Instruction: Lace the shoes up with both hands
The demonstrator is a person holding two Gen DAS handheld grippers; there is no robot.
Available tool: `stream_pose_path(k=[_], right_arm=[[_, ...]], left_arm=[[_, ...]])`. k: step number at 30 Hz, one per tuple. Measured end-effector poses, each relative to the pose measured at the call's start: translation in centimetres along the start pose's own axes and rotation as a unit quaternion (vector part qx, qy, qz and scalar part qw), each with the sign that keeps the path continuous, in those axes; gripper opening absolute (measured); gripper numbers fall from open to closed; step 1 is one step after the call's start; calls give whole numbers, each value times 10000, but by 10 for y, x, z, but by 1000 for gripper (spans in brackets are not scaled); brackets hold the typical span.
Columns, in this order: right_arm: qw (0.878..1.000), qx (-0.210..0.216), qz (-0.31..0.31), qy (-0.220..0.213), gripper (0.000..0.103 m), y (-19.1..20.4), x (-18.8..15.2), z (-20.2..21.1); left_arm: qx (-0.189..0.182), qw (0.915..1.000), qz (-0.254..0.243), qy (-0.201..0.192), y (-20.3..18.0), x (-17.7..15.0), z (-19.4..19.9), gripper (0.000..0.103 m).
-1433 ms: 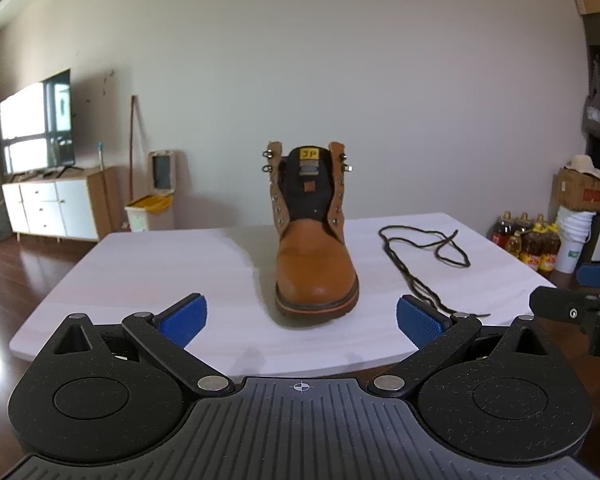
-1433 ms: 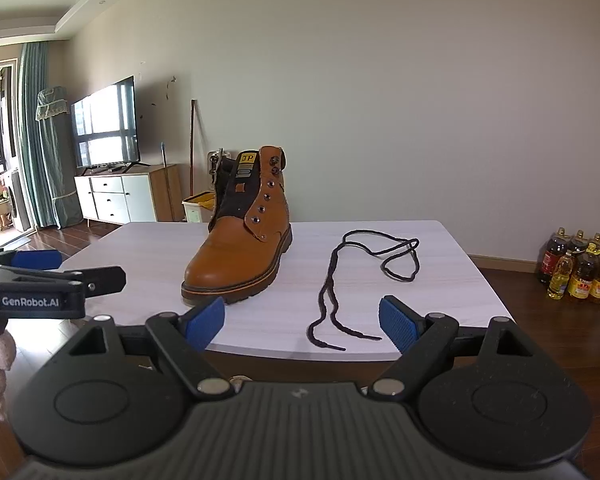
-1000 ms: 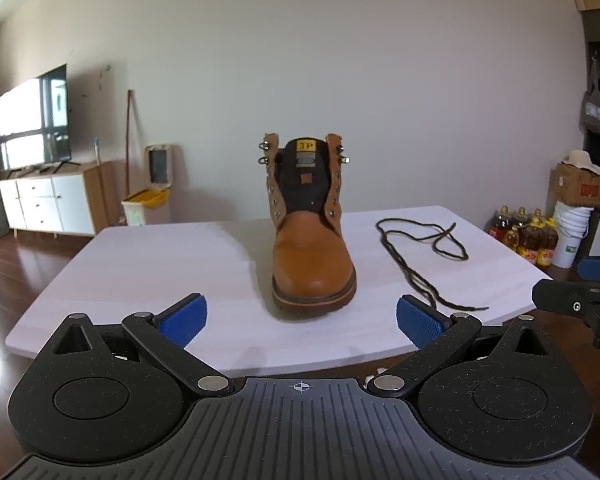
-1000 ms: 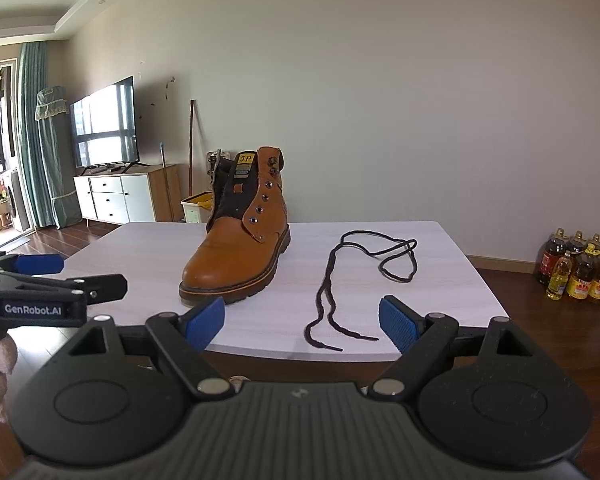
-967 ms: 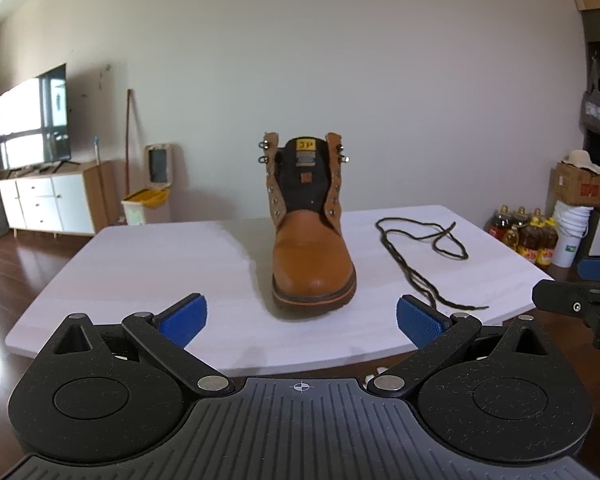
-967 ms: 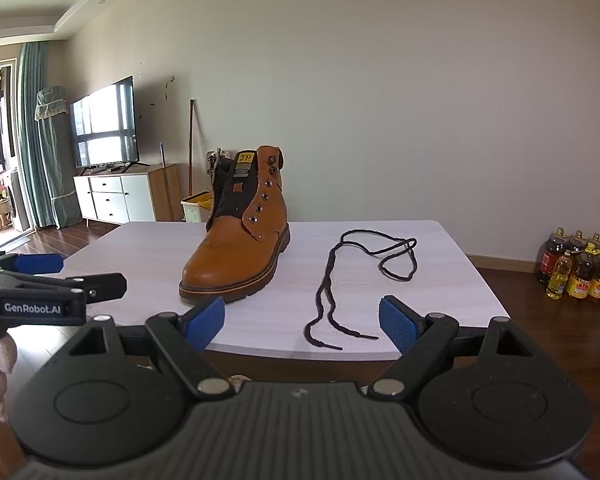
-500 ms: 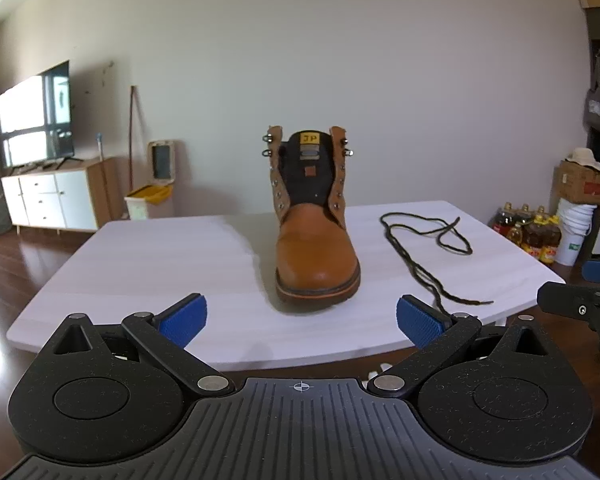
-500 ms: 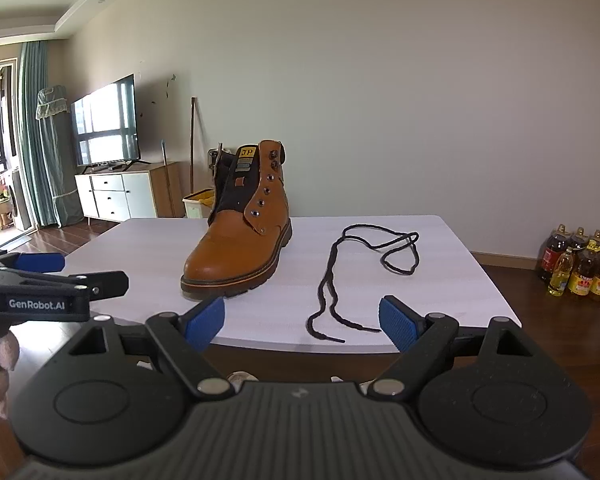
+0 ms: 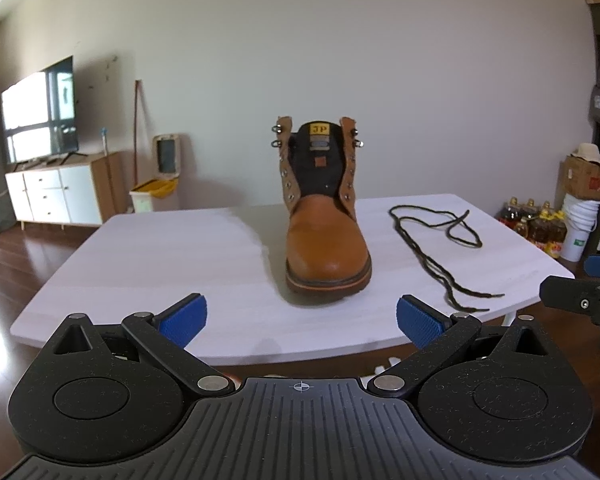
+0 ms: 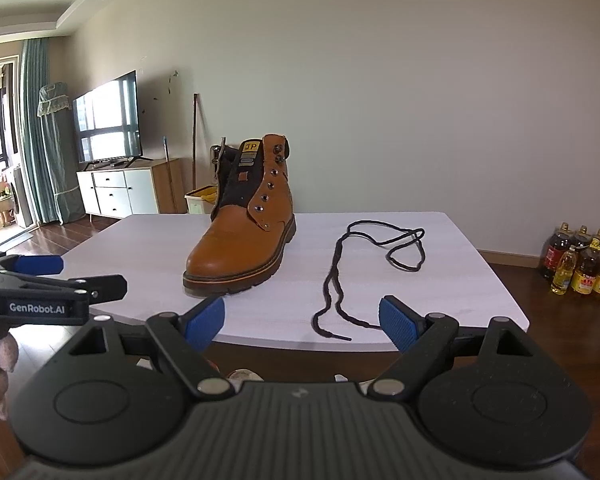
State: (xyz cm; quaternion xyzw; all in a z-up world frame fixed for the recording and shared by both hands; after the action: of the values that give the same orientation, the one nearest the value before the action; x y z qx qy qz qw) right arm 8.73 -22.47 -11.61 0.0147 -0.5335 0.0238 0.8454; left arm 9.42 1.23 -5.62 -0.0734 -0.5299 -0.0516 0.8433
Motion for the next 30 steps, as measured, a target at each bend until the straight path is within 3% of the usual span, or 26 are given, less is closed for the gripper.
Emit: stream_pose_path(k=[30], right_arm=[[9994, 119, 100, 322, 86, 15, -7, -35]], left_arm=[[137, 9998, -90, 114, 25, 6, -18, 103]])
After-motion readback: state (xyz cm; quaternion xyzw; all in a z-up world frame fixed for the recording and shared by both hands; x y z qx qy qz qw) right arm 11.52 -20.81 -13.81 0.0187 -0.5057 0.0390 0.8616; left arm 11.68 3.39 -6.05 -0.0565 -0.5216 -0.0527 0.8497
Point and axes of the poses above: each gripper's, at about its wrist camera, not at the fingertips, and z roughly against the way its jaws point, y to its left, x to its top, the point moved 10 cm from there along -z, roughly the way its jaws point, and after that the axes turned 12 degrees about -x, right-handed, at the moved point
